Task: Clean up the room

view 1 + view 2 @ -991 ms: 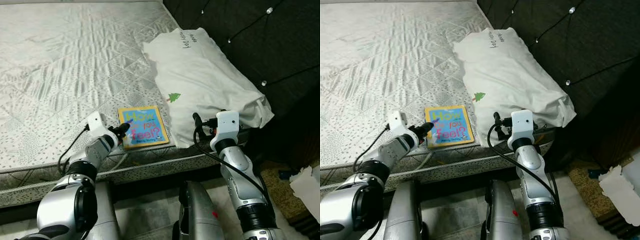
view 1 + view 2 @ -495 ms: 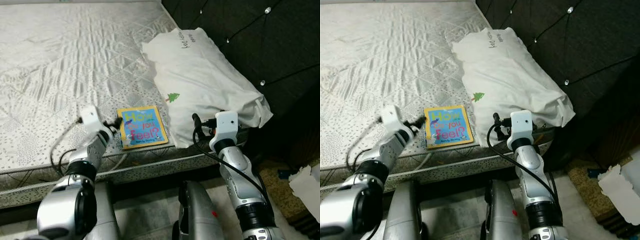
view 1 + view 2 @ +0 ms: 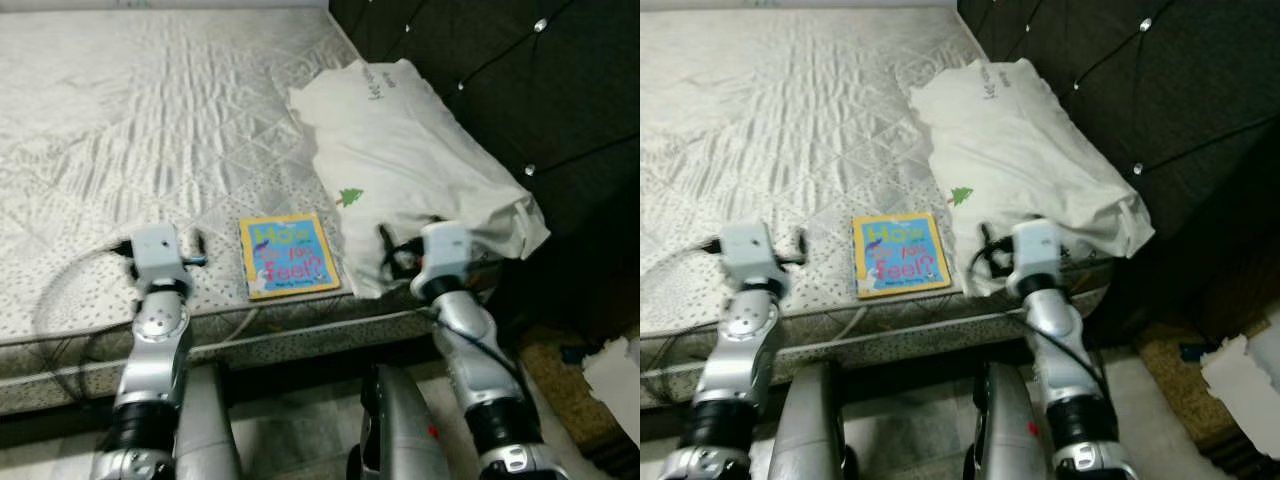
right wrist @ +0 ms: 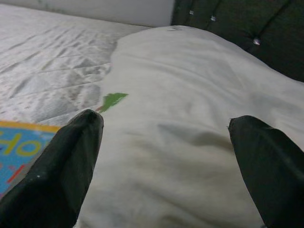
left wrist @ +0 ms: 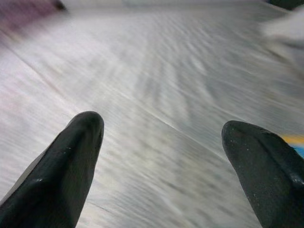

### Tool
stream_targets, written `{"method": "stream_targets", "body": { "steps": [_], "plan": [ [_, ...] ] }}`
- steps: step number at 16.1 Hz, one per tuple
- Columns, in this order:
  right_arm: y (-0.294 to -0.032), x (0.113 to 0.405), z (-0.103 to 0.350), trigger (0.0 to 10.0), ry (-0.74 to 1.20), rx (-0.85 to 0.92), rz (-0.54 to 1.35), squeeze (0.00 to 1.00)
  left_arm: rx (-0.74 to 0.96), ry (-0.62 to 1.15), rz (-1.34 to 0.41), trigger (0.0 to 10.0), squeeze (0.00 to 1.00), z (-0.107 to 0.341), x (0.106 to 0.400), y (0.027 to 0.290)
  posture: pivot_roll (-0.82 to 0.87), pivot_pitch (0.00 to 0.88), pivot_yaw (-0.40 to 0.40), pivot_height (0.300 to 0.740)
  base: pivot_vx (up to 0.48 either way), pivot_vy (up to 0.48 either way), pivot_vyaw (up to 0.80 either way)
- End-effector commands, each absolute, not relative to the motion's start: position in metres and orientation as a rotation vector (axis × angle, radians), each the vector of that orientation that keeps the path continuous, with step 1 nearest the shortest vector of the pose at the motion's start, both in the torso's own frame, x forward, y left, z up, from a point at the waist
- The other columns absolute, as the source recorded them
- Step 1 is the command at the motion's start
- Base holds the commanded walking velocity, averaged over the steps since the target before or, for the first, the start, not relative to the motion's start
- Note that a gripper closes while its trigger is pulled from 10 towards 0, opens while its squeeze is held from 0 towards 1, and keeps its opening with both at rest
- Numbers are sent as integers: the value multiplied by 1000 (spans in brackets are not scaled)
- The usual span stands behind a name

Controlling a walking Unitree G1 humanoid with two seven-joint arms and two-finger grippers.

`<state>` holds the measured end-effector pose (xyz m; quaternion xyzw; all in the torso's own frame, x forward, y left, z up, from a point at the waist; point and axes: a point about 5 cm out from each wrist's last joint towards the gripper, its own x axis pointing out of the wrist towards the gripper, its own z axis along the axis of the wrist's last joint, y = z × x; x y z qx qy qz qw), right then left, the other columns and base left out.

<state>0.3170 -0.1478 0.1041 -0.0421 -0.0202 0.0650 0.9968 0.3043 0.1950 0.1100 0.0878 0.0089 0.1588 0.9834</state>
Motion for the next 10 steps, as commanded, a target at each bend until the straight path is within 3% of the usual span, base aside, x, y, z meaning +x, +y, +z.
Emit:
{"method": "stream_targets", "body": {
  "steps": [1,5,6,7,10],
  "plan": [
    [-143,323,106,10000,-43,-83,139,0,268,-61,330,10000,0,125,301,189,74,0,-30,539,0,0,0],
    [-133,337,119,10000,-95,-78,141,0,204,-109,244,10000,0,127,292,183,80,0,-4,539,0,0,0],
    [-136,340,125,10000,-128,-88,62,0,158,-87,289,10000,329,124,292,189,80,0,0,539,0,0,0],
    [-137,341,126,10000,-129,-78,57,0,173,-82,292,10000,1000,124,292,191,81,0,1,539,0,0,0],
    [-143,340,121,10000,-73,-10,39,0,182,-106,289,10000,1000,125,296,188,97,0,-9,539,0,0,0]
  ]
}}
